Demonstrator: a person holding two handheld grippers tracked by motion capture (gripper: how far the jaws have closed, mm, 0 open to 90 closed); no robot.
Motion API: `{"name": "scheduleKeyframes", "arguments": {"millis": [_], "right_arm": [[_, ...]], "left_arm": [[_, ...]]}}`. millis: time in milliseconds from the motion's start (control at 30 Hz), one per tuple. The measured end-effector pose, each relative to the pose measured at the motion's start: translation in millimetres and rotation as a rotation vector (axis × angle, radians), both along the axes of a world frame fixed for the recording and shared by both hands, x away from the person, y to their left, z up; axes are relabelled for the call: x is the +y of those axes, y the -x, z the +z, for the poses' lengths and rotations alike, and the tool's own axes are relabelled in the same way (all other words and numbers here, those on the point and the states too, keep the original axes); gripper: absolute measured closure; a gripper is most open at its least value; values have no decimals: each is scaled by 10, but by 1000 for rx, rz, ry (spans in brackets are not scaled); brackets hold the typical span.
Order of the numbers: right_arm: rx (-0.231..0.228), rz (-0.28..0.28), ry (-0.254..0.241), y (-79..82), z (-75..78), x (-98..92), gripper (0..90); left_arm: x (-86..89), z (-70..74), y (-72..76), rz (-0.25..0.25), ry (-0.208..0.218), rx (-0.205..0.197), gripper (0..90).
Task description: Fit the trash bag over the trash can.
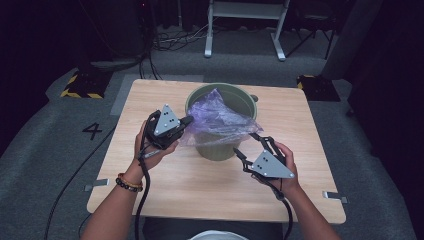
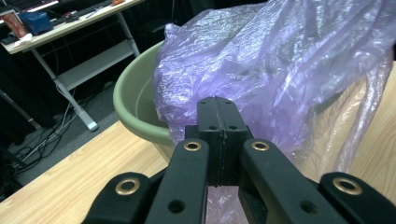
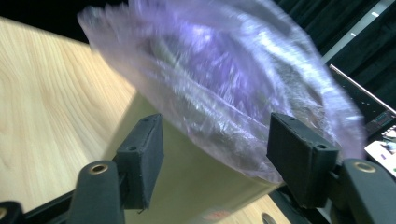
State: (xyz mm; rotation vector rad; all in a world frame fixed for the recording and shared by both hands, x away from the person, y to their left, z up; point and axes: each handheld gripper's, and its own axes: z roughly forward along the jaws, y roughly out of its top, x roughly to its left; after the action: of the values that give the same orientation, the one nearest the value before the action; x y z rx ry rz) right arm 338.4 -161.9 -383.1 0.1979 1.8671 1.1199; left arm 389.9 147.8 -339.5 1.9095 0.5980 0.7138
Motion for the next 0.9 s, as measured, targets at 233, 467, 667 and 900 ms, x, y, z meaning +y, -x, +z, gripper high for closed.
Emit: {"name": "scheduleKeyframes", "arguments": {"millis": [233, 467, 667, 900], "right_arm": [[-26, -81, 64, -83, -47, -28, 855], [50, -72, 95, -127, -84, -137, 900], [94, -56, 111, -157, -127, -233, 900], [88, -32, 43, -121, -164, -297, 760]], "left_arm": [[-10, 40, -64, -8, 8, 4, 900], [36, 104, -227, 36, 12, -3, 900], [81, 148, -492, 85, 32, 20, 900], [15, 137, -569, 56, 30, 47, 897]]}}
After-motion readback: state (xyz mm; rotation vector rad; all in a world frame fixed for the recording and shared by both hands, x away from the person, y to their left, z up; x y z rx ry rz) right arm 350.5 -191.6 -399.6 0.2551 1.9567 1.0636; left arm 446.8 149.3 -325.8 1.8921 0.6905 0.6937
